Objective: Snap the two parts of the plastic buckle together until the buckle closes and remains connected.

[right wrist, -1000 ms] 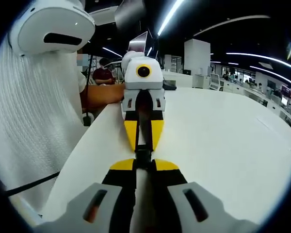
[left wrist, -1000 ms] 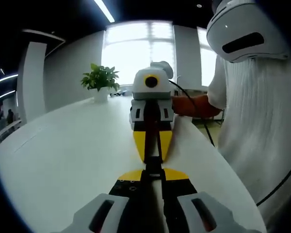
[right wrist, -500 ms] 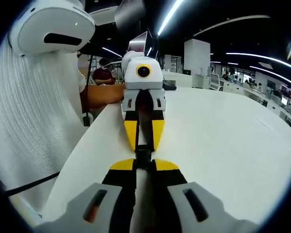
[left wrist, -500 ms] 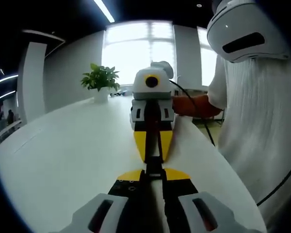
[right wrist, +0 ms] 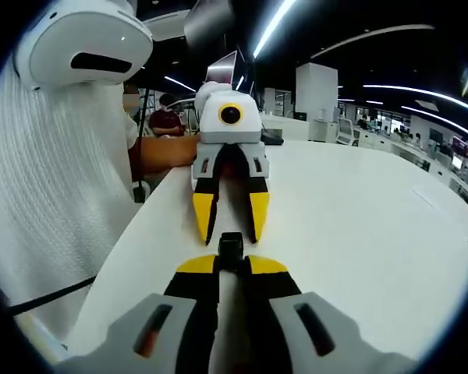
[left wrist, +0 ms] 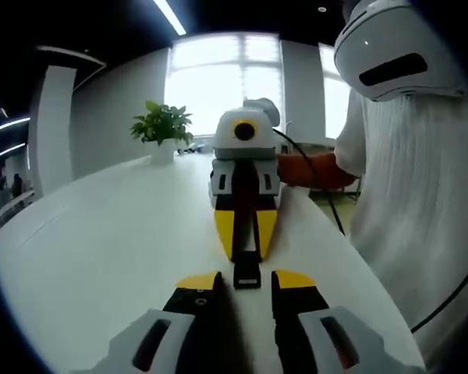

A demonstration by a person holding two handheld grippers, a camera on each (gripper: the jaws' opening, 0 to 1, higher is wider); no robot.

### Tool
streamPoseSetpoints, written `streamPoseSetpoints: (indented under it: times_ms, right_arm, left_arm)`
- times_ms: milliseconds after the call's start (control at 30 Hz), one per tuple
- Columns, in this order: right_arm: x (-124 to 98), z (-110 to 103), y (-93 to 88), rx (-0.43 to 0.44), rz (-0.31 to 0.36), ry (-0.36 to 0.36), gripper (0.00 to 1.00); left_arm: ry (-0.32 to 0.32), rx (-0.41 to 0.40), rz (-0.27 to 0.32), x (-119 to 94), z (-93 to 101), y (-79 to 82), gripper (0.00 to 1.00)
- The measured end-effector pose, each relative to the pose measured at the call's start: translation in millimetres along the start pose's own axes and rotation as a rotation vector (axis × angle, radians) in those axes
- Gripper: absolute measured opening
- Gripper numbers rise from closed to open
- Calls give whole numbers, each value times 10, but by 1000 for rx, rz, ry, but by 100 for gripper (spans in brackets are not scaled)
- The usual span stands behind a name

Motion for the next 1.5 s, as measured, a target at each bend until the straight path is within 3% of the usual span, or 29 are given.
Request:
streamPoseSetpoints:
  times_ms: [300, 733, 1500]
  right_arm:
    - [0, 0, 3, 2, 0, 0, 12]
    - [-2, 4, -4, 4, 2, 2, 12]
    - [3, 42, 11, -6, -13, 7, 12]
  left_arm:
    - [1, -4, 2, 2, 7, 12, 34]
    - [18, 7, 78, -46, -12, 76, 37]
    - [101, -17, 78, -131, -102, 69, 34]
Point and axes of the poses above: the point that each gripper's makers call its tool centre point, and the gripper's own axes: x roughly forward along the fingers, z roughly to its right, y roughly out of its top, the point moved 8 cm from there along -x, roughly backward along the fingers, and after that the axes turned 10 degrees about -z, right-handed, at the moved point
